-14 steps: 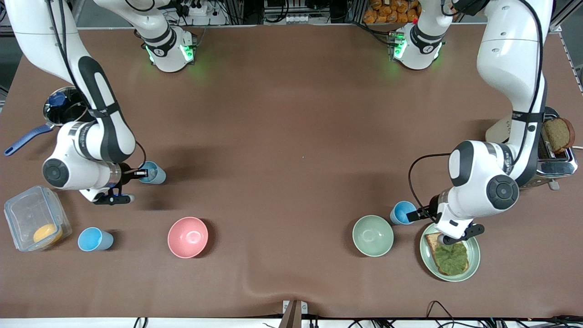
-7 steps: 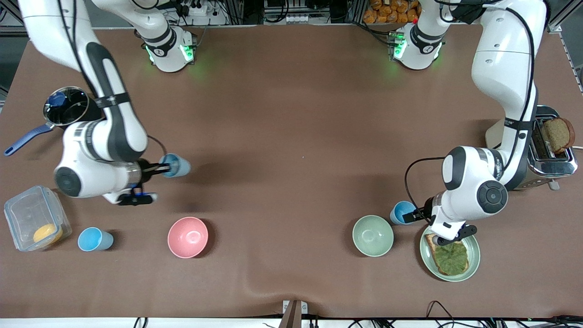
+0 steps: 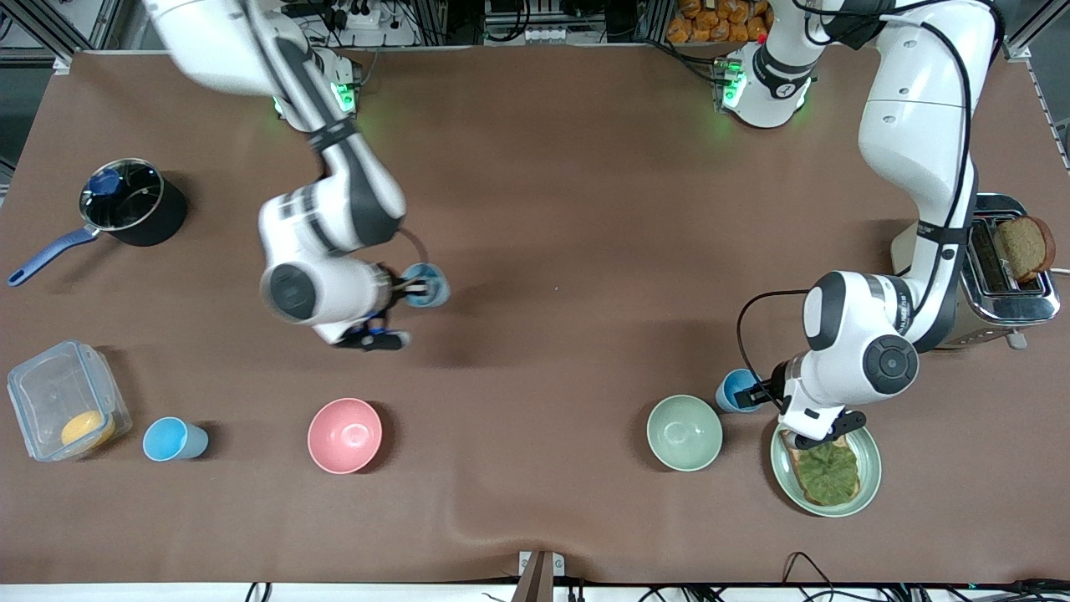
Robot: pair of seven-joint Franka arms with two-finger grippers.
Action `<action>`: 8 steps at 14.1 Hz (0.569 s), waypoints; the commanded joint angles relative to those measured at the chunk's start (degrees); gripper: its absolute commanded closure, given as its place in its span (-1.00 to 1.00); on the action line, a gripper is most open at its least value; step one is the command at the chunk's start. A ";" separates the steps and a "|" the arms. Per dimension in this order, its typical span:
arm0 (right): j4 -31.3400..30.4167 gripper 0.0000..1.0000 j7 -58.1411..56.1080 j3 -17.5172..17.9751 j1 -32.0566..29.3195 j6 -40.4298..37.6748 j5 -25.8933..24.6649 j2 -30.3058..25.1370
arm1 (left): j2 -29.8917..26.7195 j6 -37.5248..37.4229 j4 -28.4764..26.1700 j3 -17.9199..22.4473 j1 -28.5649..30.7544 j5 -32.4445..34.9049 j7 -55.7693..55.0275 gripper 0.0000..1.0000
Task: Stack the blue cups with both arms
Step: 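Carry the blue cups toward the table middle with both grippers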
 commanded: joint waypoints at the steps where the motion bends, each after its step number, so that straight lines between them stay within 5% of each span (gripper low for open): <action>1: -0.09 1.00 8.19 -0.82 5.35 5.48 2.11 1.82 | 0.91 0.34 0.76 0.51 -0.51 -0.47 -1.63 1.00; 8: 0.09 1.00 12.34 -0.91 12.48 13.66 10.54 7.97 | 0.47 0.34 0.76 0.51 -0.51 -0.47 -1.63 1.00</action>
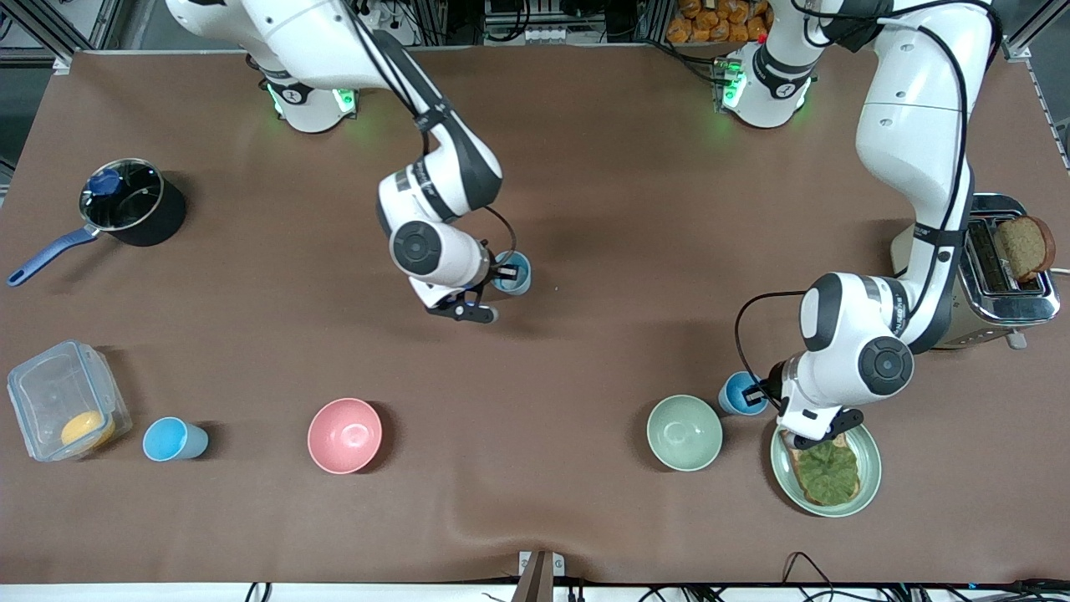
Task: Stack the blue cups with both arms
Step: 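Carry the blue cups toward the table middle with both grippers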
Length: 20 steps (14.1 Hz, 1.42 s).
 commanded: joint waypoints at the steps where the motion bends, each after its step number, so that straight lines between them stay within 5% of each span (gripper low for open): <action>1: 0.55 1.00 2.24 -0.84 2.34 3.48 3.98 2.03 | -0.34 0.28 0.41 0.53 -0.34 -0.45 -0.92 1.00; 4: 0.63 1.00 2.86 -0.84 4.64 6.84 6.89 3.18 | -1.74 -0.24 0.41 0.61 -1.21 -0.45 -2.32 1.00; 5: 0.55 0.80 2.77 -0.92 4.29 6.41 6.89 3.18 | -2.71 -0.68 0.33 0.53 -0.95 -0.10 -1.98 1.00; 6: 0.55 -0.24 2.68 -0.84 3.85 6.23 6.89 3.18 | -4.20 -2.95 0.33 0.44 -0.86 -0.09 -1.97 1.00; 7: 0.46 -0.99 2.42 -0.92 3.85 6.06 6.63 2.92 | -6.04 -6.54 0.33 0.44 -1.30 -0.09 -1.97 1.00; 11: 1.42 -1.00 2.33 -3.81 3.67 1.77 6.01 0.29 | -12.64 -15.52 0.33 -2.09 -2.00 -0.27 -3.63 1.00; 15: 11.59 -1.00 -0.82 -12.16 3.50 -15.17 -0.11 -1.65 | -12.30 -15.19 0.59 -3.16 -10.51 1.48 -14.78 1.00; 20: 15.14 -1.00 -9.77 -14.28 -0.80 -22.77 -2.07 -1.83 | -9.31 -10.72 3.49 -3.78 -17.54 0.79 -25.42 1.00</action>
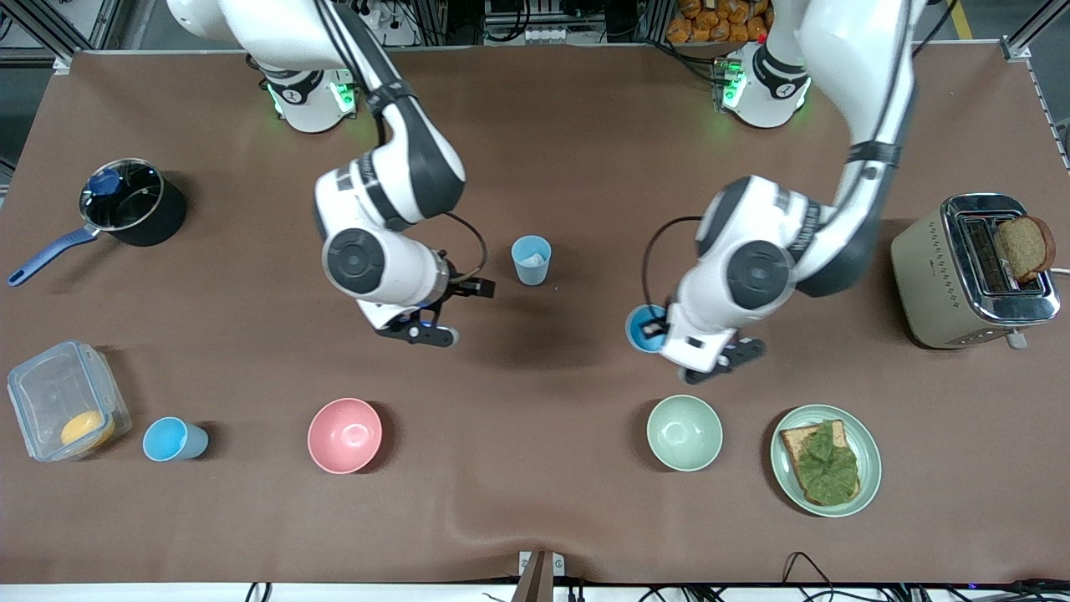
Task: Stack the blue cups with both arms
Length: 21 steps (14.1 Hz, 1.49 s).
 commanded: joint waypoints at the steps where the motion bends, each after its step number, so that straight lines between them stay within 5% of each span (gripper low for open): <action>1: 0.53 -1.00 -7.50 -0.23 -3.80 -2.78 -0.89 0.49 | 1.30 2.44 2.25 -0.26 -3.41 0.36 -5.22 1.00; 6: 0.79 -1.00 -23.15 -10.68 -5.05 -8.85 -5.18 -1.36 | 1.30 2.44 1.98 -3.24 -9.48 -0.51 -11.82 1.00; 9: -0.17 -1.00 -27.93 -10.35 -9.68 -9.22 -8.62 -4.86 | 1.73 2.44 1.72 -3.25 -12.55 -1.48 -14.20 1.00; 11: -2.28 -1.00 -27.93 -5.80 -15.30 -9.13 -12.03 -8.19 | 2.79 2.18 1.37 -3.34 -14.40 -2.63 -16.74 1.00; 14: -6.14 -1.00 -27.93 8.07 -27.34 -7.82 -22.04 -14.96 | 4.55 2.09 1.37 -3.34 -15.55 -2.72 -17.89 1.00; 16: -8.78 -1.00 -28.02 13.28 -33.06 -5.54 -25.14 -19.35 | 4.73 1.13 0.50 -3.51 -15.99 -2.80 -18.85 1.00; 19: -10.70 -1.00 -29.86 14.71 -36.51 -0.37 -26.90 -25.24 | 4.64 -0.63 -0.13 -3.51 -15.99 -2.80 -19.13 1.00; 21: -20.25 -1.00 -30.12 14.71 -39.14 11.55 -27.35 -32.00 | 4.20 -1.25 -0.04 -3.51 -15.90 -2.80 -19.39 1.00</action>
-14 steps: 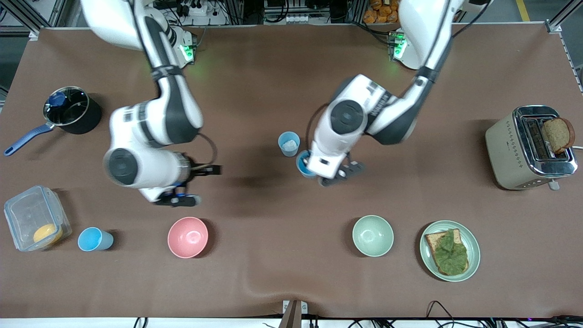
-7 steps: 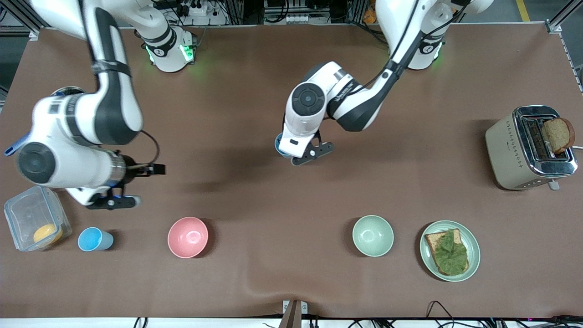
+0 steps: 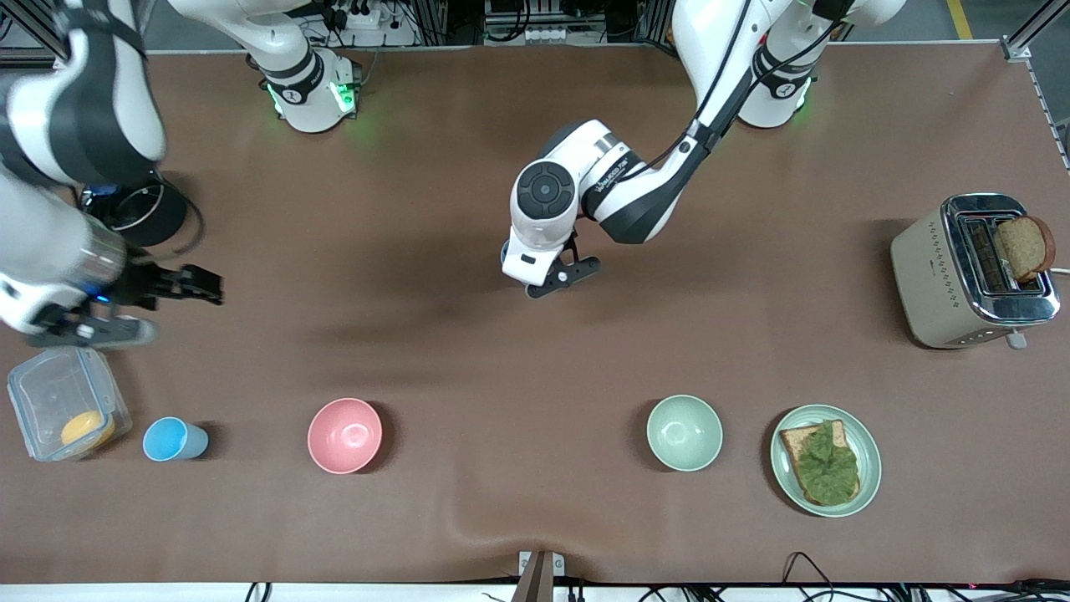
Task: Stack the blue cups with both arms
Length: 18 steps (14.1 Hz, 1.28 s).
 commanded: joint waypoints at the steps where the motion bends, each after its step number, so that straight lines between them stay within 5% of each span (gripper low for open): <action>1: -14.01 -1.00 -0.74 1.92 -3.48 11.90 -1.64 -10.19 | -1.00 -2.54 -0.79 0.24 -0.10 -1.02 -1.50 1.00; 7: -1.31 -1.00 -1.35 1.66 -6.47 -11.70 -1.73 -10.73 | -3.02 -5.53 -0.70 0.24 0.34 -2.25 -1.68 1.00; 15: 3.63 -1.00 -3.56 0.16 -7.35 -13.13 -0.94 -9.67 | -1.44 -5.71 -0.87 0.24 -0.54 -2.34 -1.59 1.00; 16: 3.55 -1.00 -3.55 0.16 -7.44 -13.21 -0.85 -9.67 | -1.27 -5.71 -0.70 0.24 -0.45 -2.34 -1.68 0.57; 17: 3.37 -1.00 -3.55 0.08 -7.44 -13.39 -0.85 -9.41 | -1.18 -5.71 -0.61 0.24 -0.28 -2.42 -1.16 -0.85; 18: 3.55 -1.00 -3.55 0.08 -7.44 -13.39 -0.85 -9.15 | -1.18 -5.71 -0.52 0.32 -0.45 -2.34 -1.85 -1.00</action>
